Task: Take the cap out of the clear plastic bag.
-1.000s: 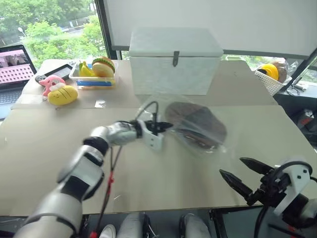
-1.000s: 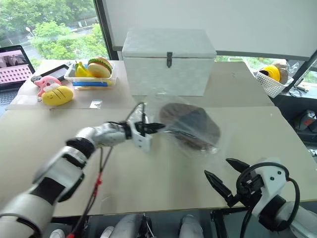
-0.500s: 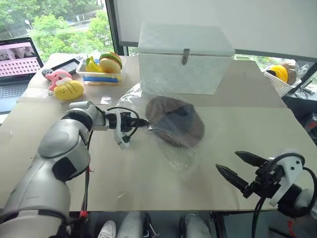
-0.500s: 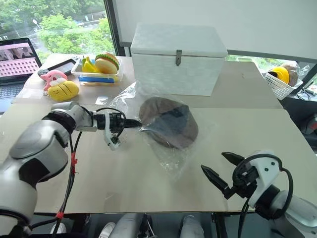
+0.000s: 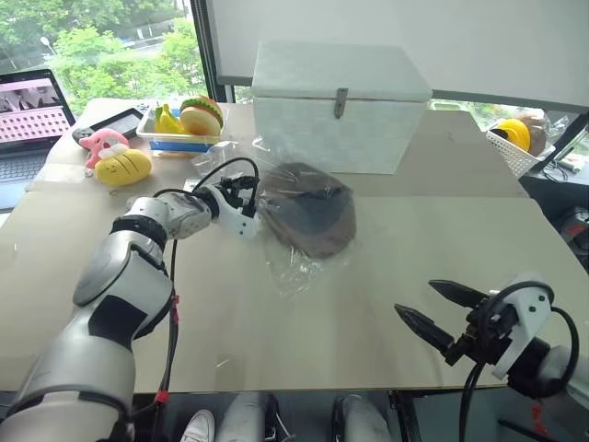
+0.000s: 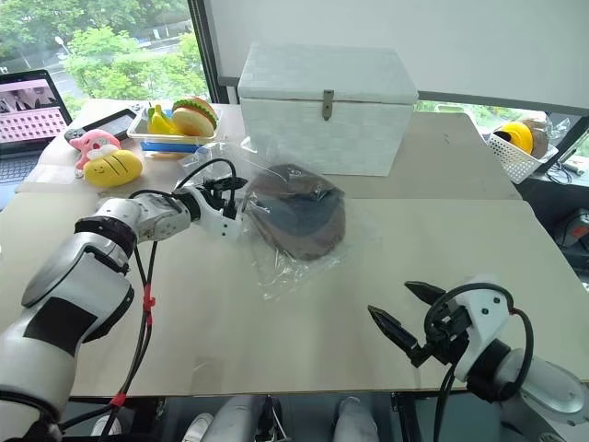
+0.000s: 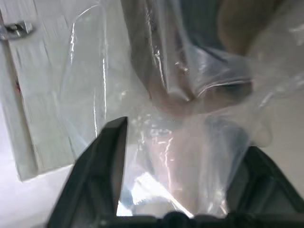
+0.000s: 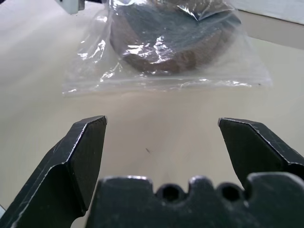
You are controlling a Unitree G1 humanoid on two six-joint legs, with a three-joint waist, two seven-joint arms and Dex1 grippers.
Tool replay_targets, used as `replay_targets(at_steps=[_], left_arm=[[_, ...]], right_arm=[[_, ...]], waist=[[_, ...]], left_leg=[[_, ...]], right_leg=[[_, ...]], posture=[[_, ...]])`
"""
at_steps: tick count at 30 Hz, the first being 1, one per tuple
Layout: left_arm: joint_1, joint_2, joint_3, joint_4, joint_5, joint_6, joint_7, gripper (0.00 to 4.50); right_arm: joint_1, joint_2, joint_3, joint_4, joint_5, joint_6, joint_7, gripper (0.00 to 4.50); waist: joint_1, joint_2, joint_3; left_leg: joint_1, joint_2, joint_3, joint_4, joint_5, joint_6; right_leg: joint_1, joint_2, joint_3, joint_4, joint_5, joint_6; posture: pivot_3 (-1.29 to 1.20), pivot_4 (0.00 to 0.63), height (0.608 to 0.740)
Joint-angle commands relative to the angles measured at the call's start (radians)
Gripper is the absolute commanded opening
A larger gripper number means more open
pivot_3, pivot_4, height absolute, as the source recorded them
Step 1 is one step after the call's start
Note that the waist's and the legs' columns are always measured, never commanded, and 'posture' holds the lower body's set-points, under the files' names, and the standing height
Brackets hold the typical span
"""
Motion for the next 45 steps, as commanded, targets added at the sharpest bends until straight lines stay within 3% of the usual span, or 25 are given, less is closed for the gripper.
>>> replay_targets(at_steps=[1,4,5,7,12,17,18,21,24,28,32,39,43,45], left_arm=[[0.023,-0.01,0.135,-0.027,-0.187,-0.105,-0.26,3.16],[0.065,-0.035,0.269,-0.034,-0.386,-0.168,-0.648,3.16],[0.082,-0.046,0.328,-0.034,-0.478,-0.125,-0.89,3.16],[0.109,-0.044,0.386,-0.051,-0.579,-0.084,-1.185,3.16],[0.136,-0.009,0.45,-0.127,-0.702,0.064,-1.523,3.16],[0.172,0.029,0.481,-0.226,-0.777,0.144,-1.688,3.16],[0.176,0.03,0.488,-0.244,-0.793,0.163,-1.705,3.16],[0.21,0.067,0.389,-0.487,-1.063,0.502,-1.743,3.16],[0.264,0.179,0.259,-0.795,-1.33,0.83,-1.745,3.16],[0.258,0.211,0.223,-0.924,-1.482,1.049,-1.745,3.16],[0.261,0.118,0.256,-0.904,-1.362,0.957,-1.723,3.16],[0.353,-0.188,0.216,-0.917,-1.087,0.799,-1.329,3.16],[0.392,-0.294,0.189,-0.96,-0.996,0.794,-1.237,3.16],[0.395,-0.317,0.15,-0.941,-0.886,0.761,-1.146,3.16]], right_arm=[[-0.02,-0.013,-0.011,0.005,-0.004,-0.003,0.01,4.5],[-0.025,-0.016,-0.007,0.01,-0.006,-0.003,0.017,4.5],[-0.024,-0.017,-0.008,0.01,-0.005,-0.003,0.02,4.5],[-0.024,-0.017,-0.01,0.01,-0.004,-0.002,0.026,4.5],[-0.022,-0.018,-0.015,0.016,-0.004,-0.003,0.039,4.5],[-0.022,-0.019,-0.017,0.029,-0.008,-0.006,0.054,4.5],[-0.023,-0.02,-0.017,0.031,-0.009,-0.006,0.056,4.5],[-0.033,-0.023,-0.011,0.045,-0.012,-0.005,0.065,4.5],[-0.042,-0.025,-0.007,0.052,-0.014,-0.003,0.069,4.5],[-0.047,-0.024,-0.008,0.054,-0.014,-0.002,0.069,4.5],[-0.038,-0.023,-0.025,0.049,-0.011,0.0,0.065,4.5],[-0.009,-0.011,-0.053,0.02,-0.006,0.002,0.036,4.5],[0.02,-0.003,-0.068,-0.007,0.001,0.003,0.02,4.5],[0.036,0.002,-0.082,-0.021,0.006,0.003,0.012,4.5]], waist=[[0.0,0.0,0.0],[-0.001,0.0,0.0],[-0.002,0.0,0.0],[-0.008,0.001,0.0],[-0.029,0.001,-0.001],[-0.039,0.001,-0.001],[-0.039,0.001,-0.001],[-0.032,0.001,-0.001],[-0.035,0.001,0.0],[-0.034,0.004,-0.001],[-0.023,0.004,-0.002],[-0.016,0.004,-0.002],[-0.014,0.004,-0.002],[-0.015,0.005,-0.002]], left_leg=[[0.001,0.0,0.0,0.0,0.0,0.0],[0.002,0.0,0.0,0.0,0.0,0.0],[0.003,0.0,0.001,0.0,0.0,0.0],[0.004,0.0,0.001,0.0,0.0,-0.001],[0.007,0.0,0.002,0.0,0.001,-0.001],[0.008,0.0,0.003,0.0,0.001,-0.001],[0.009,0.0,0.003,0.0,0.001,-0.001],[0.009,0.0,0.002,0.001,0.001,-0.001],[0.009,0.001,0.001,0.001,0.001,-0.001],[0.011,0.001,0.002,0.0,0.001,-0.001],[0.013,0.001,0.002,0.001,0.001,-0.001],[0.014,0.0,0.001,0.001,0.001,-0.001],[0.014,0.0,0.001,0.001,0.001,-0.001],[0.014,0.001,0.001,0.0,0.001,-0.001]], right_leg=[[0.001,0.0,0.0,0.0,0.0,0.0],[0.001,0.0,0.0,0.0,0.0,0.0],[0.002,0.0,0.0,0.0,0.0,0.0],[0.002,0.0,0.0,0.0,0.0,0.0],[0.004,0.001,0.0,0.001,0.0,-0.001],[0.005,0.001,0.002,0.002,0.0,-0.001],[0.005,0.001,0.002,0.002,0.0,-0.001],[0.005,0.001,0.002,0.002,0.0,-0.001],[0.005,0.001,0.003,0.003,0.0,-0.001],[0.006,0.002,0.005,0.003,0.0,-0.001],[0.01,0.003,0.005,0.002,0.0,-0.001],[0.013,0.003,0.005,0.001,0.0,-0.001],[0.012,0.003,0.005,0.001,0.0,-0.002],[0.012,0.003,0.006,0.001,0.0,-0.002]], posture=[[0.0,0.15,0.723],[0.0,0.15,0.723],[0.0,0.15,0.723],[0.0,0.15,0.723],[0.0,0.15,0.723],[0.0,0.15,0.723],[0.0,0.15,0.723],[0.0,0.15,0.723],[0.0,0.15,0.723],[0.0,0.15,0.723],[0.0,0.15,0.723],[0.0,0.15,0.723],[0.0,0.15,0.723],[0.0,0.15,0.723]])
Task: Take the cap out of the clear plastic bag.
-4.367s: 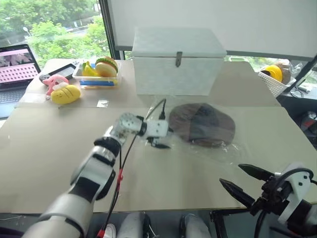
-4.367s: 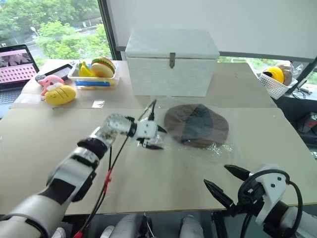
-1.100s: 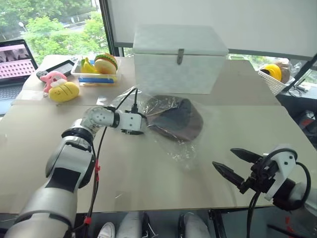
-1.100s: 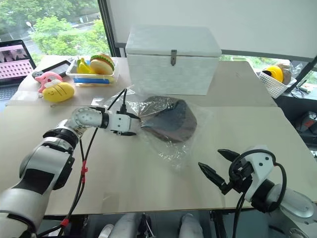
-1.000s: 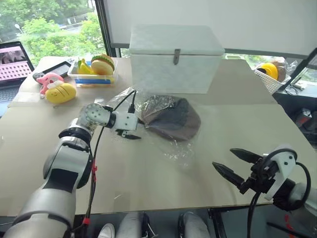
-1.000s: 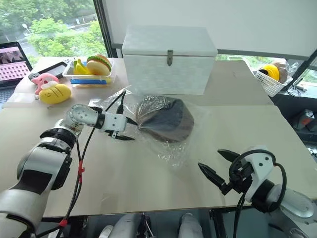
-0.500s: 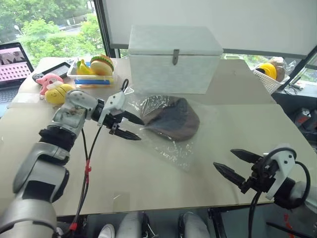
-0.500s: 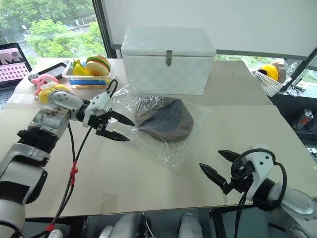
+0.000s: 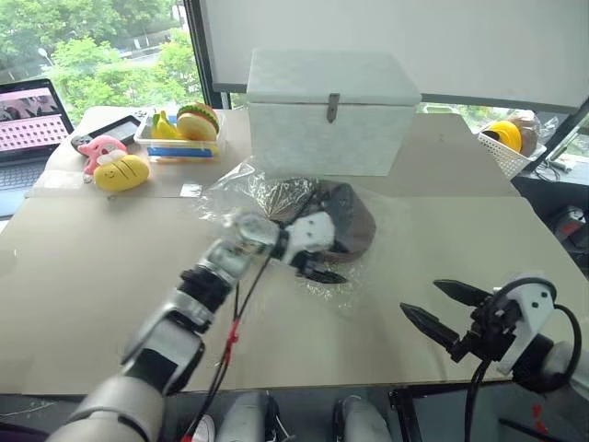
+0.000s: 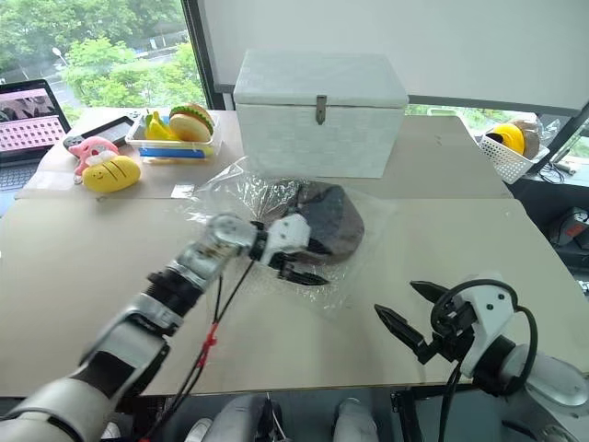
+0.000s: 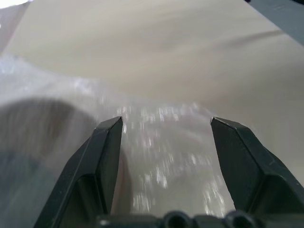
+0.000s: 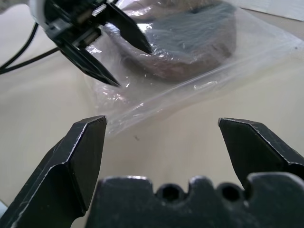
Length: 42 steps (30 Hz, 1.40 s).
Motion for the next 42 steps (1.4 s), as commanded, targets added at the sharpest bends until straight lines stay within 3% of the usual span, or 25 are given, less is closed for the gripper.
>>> replay_targets(at_steps=[1,12,22,25,31,38,42], left_arm=[[0.002,-0.029,-0.049,-0.022,0.151,-0.025,0.125,3.16],[-0.016,-0.012,-0.113,-0.05,0.346,0.064,0.147,3.16],[-0.003,-0.028,-0.103,-0.028,0.381,0.065,0.169,3.16],[-0.002,-0.034,-0.098,-0.024,0.375,0.064,0.17,2.46],[0.002,-0.046,-0.094,-0.022,0.375,0.072,0.176,0.18],[0.011,-0.062,-0.08,-0.025,0.369,0.112,0.177,0.05],[0.027,-0.052,0.024,-0.099,0.227,0.151,0.087,0.05]], right_arm=[[0.022,0.01,-0.061,-0.054,0.018,-0.003,-0.018,4.5],[0.046,0.025,-0.077,-0.082,0.03,-0.005,-0.049,4.5],[0.049,0.03,-0.084,-0.085,0.034,-0.009,-0.061,4.5],[0.052,0.031,-0.086,-0.088,0.034,-0.009,-0.063,4.5],[0.063,0.033,-0.09,-0.095,0.037,-0.009,-0.066,4.5],[0.072,0.037,-0.089,-0.102,0.04,-0.007,-0.075,4.5],[0.071,0.041,-0.075,-0.106,0.037,-0.004,-0.083,4.5]], waist=[[-0.001,0.001,0.0],[0.003,0.002,-0.001],[0.005,0.002,-0.001],[0.006,0.002,-0.001],[0.008,0.002,-0.001],[0.01,0.002,-0.001],[0.01,0.002,-0.001]], left_leg=[[0.0,0.0,0.0,0.0,0.0,0.0],[0.0,0.001,-0.001,0.0,-0.001,0.001],[0.001,0.001,-0.002,0.0,-0.001,0.001],[0.001,0.001,-0.001,0.0,-0.001,0.001],[0.001,0.001,-0.001,0.0,-0.001,0.001],[0.001,0.001,-0.001,0.0,-0.001,0.001],[0.0,0.001,-0.001,0.0,-0.001,0.002]], right_leg=[[0.0,0.0,0.0,0.0,0.0,0.0],[-0.001,-0.001,0.0,0.0,0.001,-0.001],[-0.005,-0.001,0.0,0.0,0.001,-0.001],[-0.005,-0.001,0.0,0.0,0.001,-0.001],[-0.005,-0.001,0.0,0.0,0.001,-0.001],[-0.005,-0.001,0.0,0.0,0.001,-0.001],[-0.006,-0.001,0.001,0.0,0.001,-0.001]], posture=[[0.0,0.15,0.723],[0.0,0.15,0.723],[0.0,0.15,0.723],[0.0,0.15,0.723],[0.0,0.15,0.723],[0.0,0.15,0.723],[0.0,0.15,0.723]])
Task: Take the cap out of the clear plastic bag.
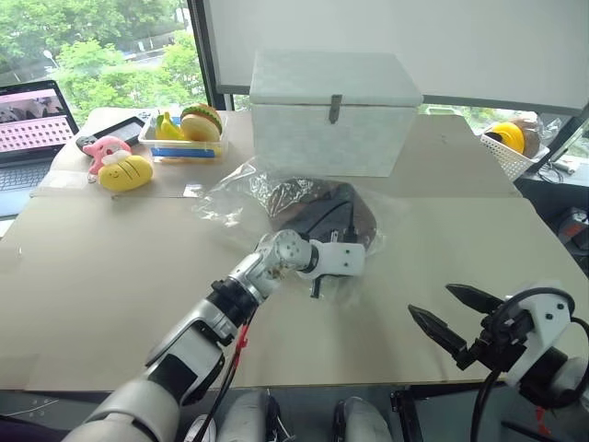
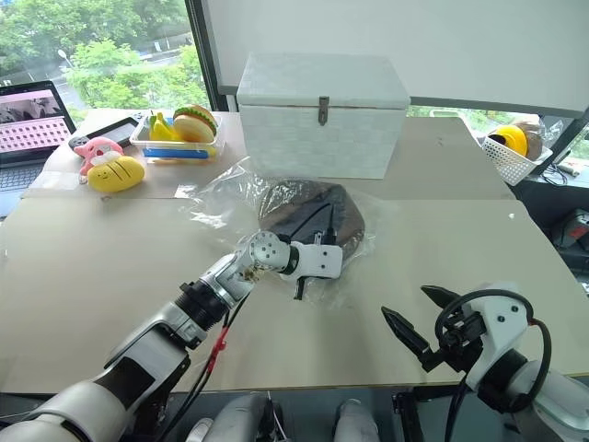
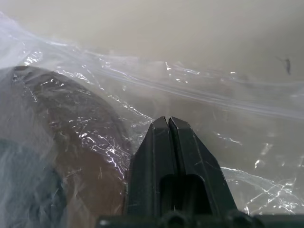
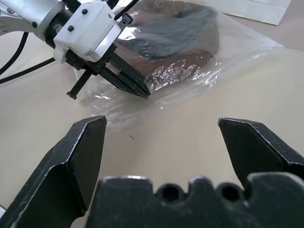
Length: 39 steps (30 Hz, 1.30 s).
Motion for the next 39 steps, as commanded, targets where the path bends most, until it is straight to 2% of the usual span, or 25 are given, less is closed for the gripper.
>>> replay_targets(at_steps=[1,6,9,12,15,18,21,24,31,32,35,39], left_arm=[[-0.006,0.04,0.106,-0.051,-0.119,-0.026,-0.078,0.05],[-0.071,0.24,0.164,0.125,-0.146,-0.365,-0.201,0.05],[-0.111,0.303,0.175,0.252,-0.153,-0.594,-0.255,0.05],[-0.158,0.341,0.163,0.39,-0.091,-0.714,-0.235,0.05],[-0.196,0.314,0.2,0.464,-0.131,-0.75,-0.252,0.05],[-0.181,0.224,0.261,0.415,-0.265,-0.646,-0.331,0.05],[-0.16,0.175,0.279,0.369,-0.301,-0.587,-0.352,0.05],[-0.131,0.148,0.282,0.288,-0.348,-0.486,-0.405,0.72],[-0.078,0.179,0.24,0.144,-0.381,-0.354,-0.581,3.08],[-0.075,0.175,0.234,0.125,-0.387,-0.33,-0.595,3.3],[-0.064,0.15,0.186,0.081,-0.346,-0.299,-0.589,4.44],[-0.033,0.135,0.115,0.047,-0.272,-0.339,-0.566,4.44]], right_arm=[[-0.001,0.005,-0.018,-0.033,0.019,-0.004,-0.009,4.5],[-0.016,-0.002,0.003,-0.014,0.008,-0.004,0.005,4.5],[-0.042,-0.008,0.019,0.002,0.005,-0.005,0.01,4.5],[-0.074,-0.012,0.037,0.019,0.001,-0.004,0.013,4.5],[-0.103,-0.017,0.066,0.043,-0.015,-0.005,0.019,4.5],[-0.124,-0.021,0.088,0.056,-0.024,-0.003,0.022,4.5],[-0.133,-0.024,0.094,0.058,-0.026,0.001,0.023,4.5],[-0.123,-0.028,0.085,0.054,-0.032,0.003,0.026,4.5],[-0.079,-0.025,0.055,0.042,-0.038,-0.003,0.026,4.5],[-0.074,-0.023,0.057,0.041,-0.043,-0.004,0.025,4.5],[-0.067,-0.015,0.06,0.036,-0.049,-0.007,0.02,4.5],[-0.06,-0.009,0.051,0.029,-0.048,-0.006,0.013,4.5]], waist=[[-0.002,0.0,0.0],[-0.017,0.0,0.0],[-0.016,0.001,0.0],[-0.002,0.001,0.0],[0.003,0.001,0.0],[0.011,0.001,0.0],[0.01,0.001,0.0],[-0.001,0.001,0.0],[-0.018,0.001,0.0],[-0.018,0.001,0.0],[-0.009,0.001,0.0],[-0.008,0.001,0.0]], left_leg=[[0.0,0.0,0.0,0.0,0.0,0.0],[0.0,0.001,0.0,-0.001,0.001,-0.002],[0.0,0.0,0.0,-0.002,0.001,-0.002],[0.0,0.0,0.0,-0.002,0.001,-0.001],[-0.001,-0.001,0.001,-0.002,0.0,-0.001],[-0.002,-0.001,0.001,-0.002,0.0,-0.001],[-0.003,-0.001,0.0,-0.001,0.0,0.0],[-0.003,-0.001,0.002,-0.001,0.0,-0.001],[-0.003,0.0,0.002,-0.001,0.001,-0.002],[-0.003,0.0,0.002,-0.001,0.001,-0.002],[-0.003,0.0,0.001,-0.001,0.001,-0.002],[-0.003,-0.001,0.001,-0.001,0.001,-0.001]], right_leg=[[0.0,0.0,0.0,0.0,0.0,0.0],[-0.001,0.0,0.0,0.0,0.001,-0.001],[-0.001,0.0,0.0,0.0,0.001,-0.002],[-0.001,0.0,-0.001,-0.002,0.001,-0.001],[-0.001,0.0,-0.001,-0.003,0.001,-0.001],[-0.001,0.0,-0.002,-0.002,0.001,-0.001],[-0.001,0.0,-0.002,-0.003,0.001,0.0],[0.001,0.001,-0.001,-0.001,0.001,0.0],[0.001,0.002,-0.001,0.0,0.001,0.0],[0.001,0.002,-0.001,0.0,0.001,0.0],[0.001,0.002,-0.001,-0.001,0.001,0.0],[0.002,0.002,-0.001,-0.001,0.001,0.0]], posture=[[0.0,0.15,0.723],[0.0,0.15,0.723],[0.0,0.15,0.723],[0.0,0.15,0.723],[0.0,0.15,0.723],[0.0,0.15,0.723],[0.0,0.15,0.723],[0.0,0.15,0.723],[0.0,0.15,0.723],[0.0,0.15,0.723],[0.0,0.15,0.723],[0.0,0.15,0.723]])
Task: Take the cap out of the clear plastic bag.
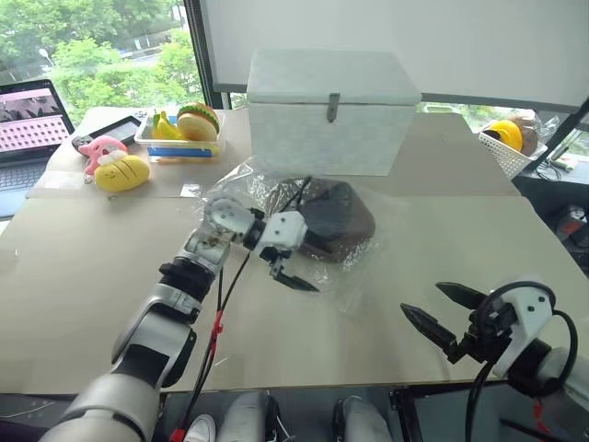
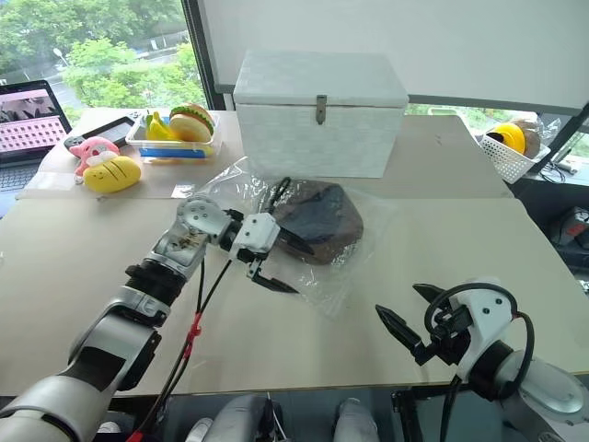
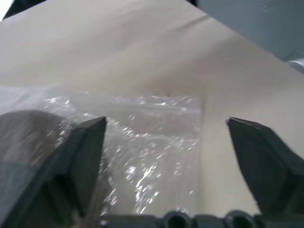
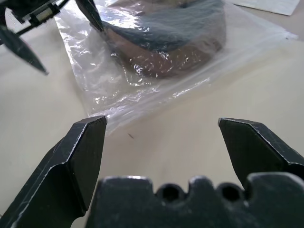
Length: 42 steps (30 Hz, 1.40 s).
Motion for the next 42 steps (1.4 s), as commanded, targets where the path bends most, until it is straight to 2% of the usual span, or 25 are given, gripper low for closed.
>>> replay_targets(at_steps=[1,6,9,11,13,17,23,24,25,27,29,32,33,34,35,42], left_arm=[[0.023,-0.016,-0.074,-0.038,0.099,-0.06,0.057,4.44],[0.045,-0.046,-0.162,0.015,0.32,-0.187,0.308,4.44],[0.039,-0.055,-0.185,0.044,0.398,-0.196,0.419,4.44],[0.035,-0.083,-0.178,0.06,0.437,-0.151,0.532,4.44],[0.026,-0.095,-0.177,0.08,0.47,-0.123,0.604,4.44],[-0.002,-0.096,-0.19,0.134,0.527,-0.083,0.703,4.44],[-0.018,-0.105,-0.198,0.168,0.545,-0.055,0.75,4.44],[-0.02,-0.106,-0.2,0.171,0.545,-0.053,0.749,3.91],[-0.02,-0.104,-0.204,0.172,0.546,-0.053,0.745,3.76],[-0.021,-0.101,-0.209,0.174,0.547,-0.055,0.742,3.14],[-0.023,-0.102,-0.209,0.179,0.547,-0.055,0.743,2.29],[-0.025,-0.107,-0.208,0.181,0.547,-0.048,0.745,1.29],[-0.025,-0.109,-0.207,0.18,0.546,-0.047,0.744,0.8],[-0.024,-0.112,-0.208,0.178,0.545,-0.044,0.744,0.59],[-0.024,-0.114,-0.208,0.177,0.546,-0.042,0.744,0.16],[-0.011,-0.126,-0.203,0.166,0.529,-0.044,0.73,0.07]], right_arm=[[0.008,0.006,-0.037,-0.036,-0.003,-0.011,-0.006,4.5],[0.042,0.017,-0.064,-0.058,0.003,-0.013,-0.015,4.5],[0.058,0.024,-0.072,-0.07,0.006,-0.013,-0.021,4.5],[0.068,0.031,-0.077,-0.08,0.008,-0.012,-0.026,4.5],[0.074,0.035,-0.08,-0.086,0.009,-0.011,-0.028,4.5],[0.078,0.04,-0.085,-0.092,0.012,-0.01,-0.031,4.5],[0.068,0.04,-0.082,-0.09,0.014,-0.009,-0.035,4.5],[0.067,0.04,-0.082,-0.091,0.015,-0.009,-0.036,4.5],[0.067,0.041,-0.083,-0.092,0.016,-0.009,-0.037,4.5],[0.07,0.04,-0.086,-0.092,0.017,-0.01,-0.037,4.5],[0.07,0.039,-0.086,-0.091,0.016,-0.011,-0.04,4.5],[0.072,0.041,-0.086,-0.096,0.018,-0.011,-0.043,4.5],[0.073,0.042,-0.085,-0.097,0.019,-0.011,-0.044,4.5],[0.075,0.043,-0.085,-0.099,0.018,-0.012,-0.046,4.5],[0.077,0.045,-0.086,-0.101,0.019,-0.012,-0.047,4.5],[0.081,0.048,-0.086,-0.109,0.023,-0.008,-0.056,4.5]], waist=[[-0.001,0.0,0.0],[0.003,0.0,0.0],[0.02,0.001,0.0],[0.022,0.002,-0.002],[0.022,0.004,-0.003],[0.018,0.004,-0.003],[0.011,0.008,-0.006],[0.012,0.009,-0.006],[0.012,0.009,-0.006],[0.012,0.009,-0.006],[0.012,0.009,-0.006],[0.012,0.009,-0.006],[0.012,0.009,-0.006],[0.012,0.009,-0.006],[0.012,0.009,-0.006],[0.015,0.008,-0.006]], left_leg=[[0.0,0.0,0.0,0.0,0.0,0.0],[0.0,0.0,0.0,0.0,0.0,0.0],[0.007,0.0,-0.002,0.0,-0.002,0.002],[0.015,0.001,-0.003,0.0,-0.008,0.011],[0.017,0.001,-0.004,-0.002,-0.013,0.005],[0.017,0.001,-0.003,-0.001,-0.012,0.004],[0.018,0.002,-0.003,-0.002,-0.012,0.004],[0.018,0.002,-0.003,-0.002,-0.012,0.004],[0.018,0.002,-0.003,-0.002,-0.012,0.004],[0.018,0.002,-0.003,-0.002,-0.012,0.004],[0.018,0.002,-0.003,-0.002,-0.012,0.004],[0.017,0.002,-0.003,-0.002,-0.012,0.004],[0.017,0.002,-0.003,-0.002,-0.012,0.004],[0.016,0.002,-0.003,-0.002,-0.012,0.004],[0.016,0.002,-0.003,-0.002,-0.012,0.004],[0.015,0.002,-0.003,-0.003,-0.012,0.004]], right_leg=[[0.0,0.0,0.0,0.0,0.0,0.0],[0.0,0.0,0.0,0.0,0.0,0.0],[0.005,-0.001,-0.001,-0.004,0.001,0.001],[0.015,-0.002,-0.001,-0.008,0.001,0.001],[0.019,-0.002,-0.001,-0.015,0.0,0.001],[0.019,-0.003,0.0,-0.017,0.007,0.005],[0.018,-0.002,0.0,-0.017,0.008,0.005],[0.018,-0.002,0.0,-0.017,0.008,0.005],[0.018,-0.003,0.0,-0.017,0.008,0.005],[0.018,-0.003,0.0,-0.017,0.008,0.004],[0.018,-0.003,0.0,-0.017,0.008,0.004],[0.016,-0.003,0.0,-0.017,0.008,0.004],[0.015,-0.003,0.001,-0.017,0.008,0.004],[0.015,-0.003,0.001,-0.017,0.008,0.004],[0.015,-0.003,0.001,-0.017,0.008,0.004],[0.014,-0.003,0.0,-0.017,0.007,0.004]], posture=[[0.0,0.15,0.723],[0.0,0.15,0.723],[0.0,0.15,0.723],[0.0,0.15,0.723],[0.0,0.15,0.723],[0.0,0.15,0.723],[0.0,0.15,0.723],[0.0,0.15,0.723],[0.0,0.15,0.723],[0.0,0.15,0.723],[0.0,0.15,0.723],[0.0,0.15,0.723],[0.0,0.15,0.723],[0.0,0.15,0.723],[0.0,0.15,0.723],[0.0,0.15,0.723]])
